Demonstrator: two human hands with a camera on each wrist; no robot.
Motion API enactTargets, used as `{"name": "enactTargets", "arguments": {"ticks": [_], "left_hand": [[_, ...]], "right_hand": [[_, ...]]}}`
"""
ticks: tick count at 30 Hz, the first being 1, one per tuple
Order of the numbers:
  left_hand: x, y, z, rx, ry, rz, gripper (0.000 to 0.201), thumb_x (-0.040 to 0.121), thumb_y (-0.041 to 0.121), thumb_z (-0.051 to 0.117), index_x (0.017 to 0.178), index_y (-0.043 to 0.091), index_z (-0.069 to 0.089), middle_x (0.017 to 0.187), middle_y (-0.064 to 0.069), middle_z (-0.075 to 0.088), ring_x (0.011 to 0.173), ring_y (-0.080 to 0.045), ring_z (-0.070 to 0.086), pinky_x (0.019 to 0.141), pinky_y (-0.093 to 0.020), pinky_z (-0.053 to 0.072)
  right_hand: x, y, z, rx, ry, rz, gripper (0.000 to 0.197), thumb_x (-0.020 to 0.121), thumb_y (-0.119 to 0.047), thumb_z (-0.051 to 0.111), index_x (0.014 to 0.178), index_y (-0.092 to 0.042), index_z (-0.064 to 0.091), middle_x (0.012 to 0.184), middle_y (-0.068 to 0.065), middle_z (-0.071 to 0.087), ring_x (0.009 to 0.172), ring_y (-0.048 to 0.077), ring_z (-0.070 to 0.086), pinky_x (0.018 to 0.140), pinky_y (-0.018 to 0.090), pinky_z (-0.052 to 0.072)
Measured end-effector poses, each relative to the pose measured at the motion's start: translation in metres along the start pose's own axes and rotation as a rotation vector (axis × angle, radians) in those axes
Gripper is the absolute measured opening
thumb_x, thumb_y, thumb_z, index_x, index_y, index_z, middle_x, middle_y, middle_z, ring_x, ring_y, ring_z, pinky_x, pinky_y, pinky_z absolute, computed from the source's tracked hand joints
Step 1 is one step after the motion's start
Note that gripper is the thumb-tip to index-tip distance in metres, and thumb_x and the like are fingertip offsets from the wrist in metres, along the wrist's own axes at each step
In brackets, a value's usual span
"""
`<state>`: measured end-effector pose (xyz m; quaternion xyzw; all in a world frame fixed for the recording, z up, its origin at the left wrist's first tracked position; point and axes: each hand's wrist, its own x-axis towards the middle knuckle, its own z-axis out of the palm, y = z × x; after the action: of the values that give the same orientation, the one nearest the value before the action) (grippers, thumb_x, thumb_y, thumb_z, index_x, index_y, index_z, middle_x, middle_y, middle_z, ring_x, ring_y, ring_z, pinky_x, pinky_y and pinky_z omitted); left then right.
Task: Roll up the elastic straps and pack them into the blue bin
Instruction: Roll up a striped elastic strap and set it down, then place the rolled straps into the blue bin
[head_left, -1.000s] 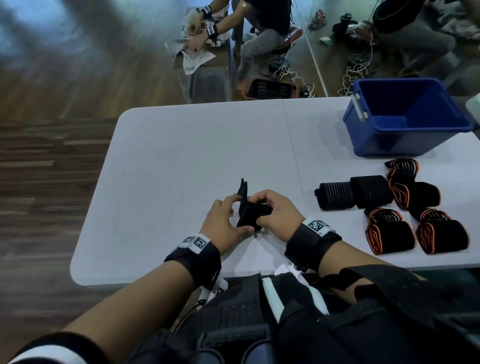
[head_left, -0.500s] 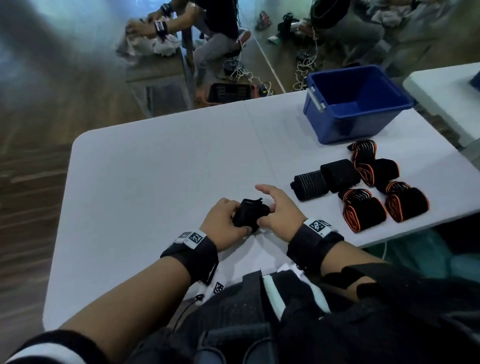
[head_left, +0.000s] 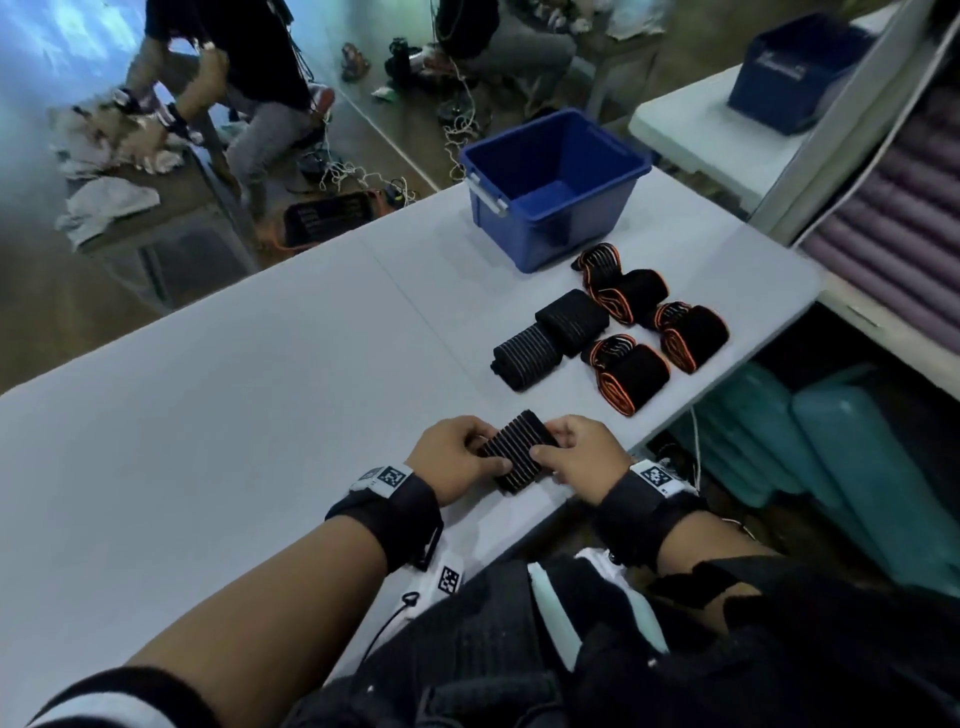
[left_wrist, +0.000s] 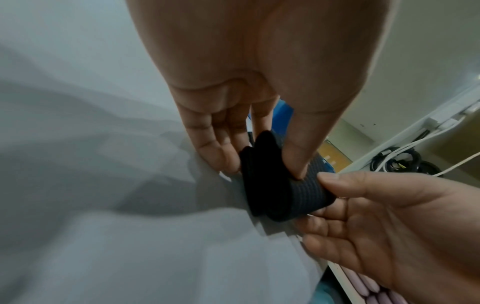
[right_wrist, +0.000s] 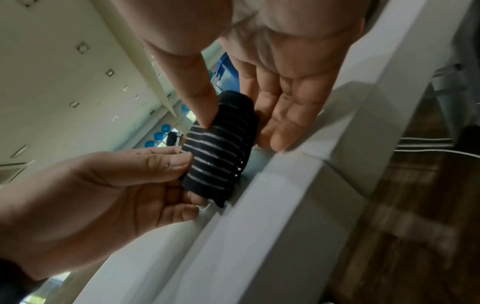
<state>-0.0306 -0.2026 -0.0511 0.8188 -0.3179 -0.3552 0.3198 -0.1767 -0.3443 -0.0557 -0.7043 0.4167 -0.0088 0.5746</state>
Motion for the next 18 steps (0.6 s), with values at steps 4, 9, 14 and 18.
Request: {"name": "enactTargets", "arguments": {"ticks": [4, 9, 14, 18], "left_hand": [[0.009, 0.017, 0.009, 0.056, 0.015, 0.026, 0.028, 0.078, 0.034, 0.082, 0.103, 0.025, 0.073, 0.093, 0.008, 0.073, 0.086, -0.01, 0.065, 0.076, -0.025, 0.048], [0.023, 0.036, 0.02, 0.005, 0.154, -0.071, 0.024, 0.078, 0.033, 0.083, 0.096, 0.024, 0.072, 0.089, 0.011, 0.07, 0.081, -0.006, 0.065, 0.071, -0.021, 0.047], [0.028, 0.051, 0.035, -0.061, 0.297, -0.135, 0.017, 0.082, 0.022, 0.078, 0.095, 0.022, 0.066, 0.089, 0.008, 0.067, 0.079, -0.008, 0.063, 0.063, -0.015, 0.04], [0.031, 0.053, 0.04, -0.15, 0.345, -0.179, 0.014, 0.082, 0.025, 0.079, 0.09, 0.026, 0.067, 0.087, 0.003, 0.07, 0.081, -0.019, 0.07, 0.075, -0.032, 0.057]], "right_hand": [[0.003, 0.003, -0.012, 0.015, 0.06, -0.011, 0.038, 0.075, -0.034, 0.07, 0.112, -0.024, 0.064, 0.104, -0.002, 0.072, 0.095, 0.017, 0.07, 0.088, 0.047, 0.058], [0.014, -0.005, -0.034, -0.023, 0.1, -0.066, 0.029, 0.086, -0.025, 0.072, 0.113, -0.021, 0.064, 0.1, -0.005, 0.072, 0.092, 0.011, 0.069, 0.086, 0.04, 0.059], [0.028, -0.01, -0.057, -0.085, 0.05, -0.092, 0.035, 0.082, -0.024, 0.076, 0.114, -0.017, 0.064, 0.106, -0.001, 0.068, 0.1, 0.016, 0.066, 0.091, 0.041, 0.057], [0.031, -0.02, -0.083, -0.217, -0.102, -0.154, 0.047, 0.083, -0.019, 0.075, 0.126, -0.013, 0.057, 0.112, -0.003, 0.064, 0.104, 0.012, 0.061, 0.095, 0.03, 0.05]]}}
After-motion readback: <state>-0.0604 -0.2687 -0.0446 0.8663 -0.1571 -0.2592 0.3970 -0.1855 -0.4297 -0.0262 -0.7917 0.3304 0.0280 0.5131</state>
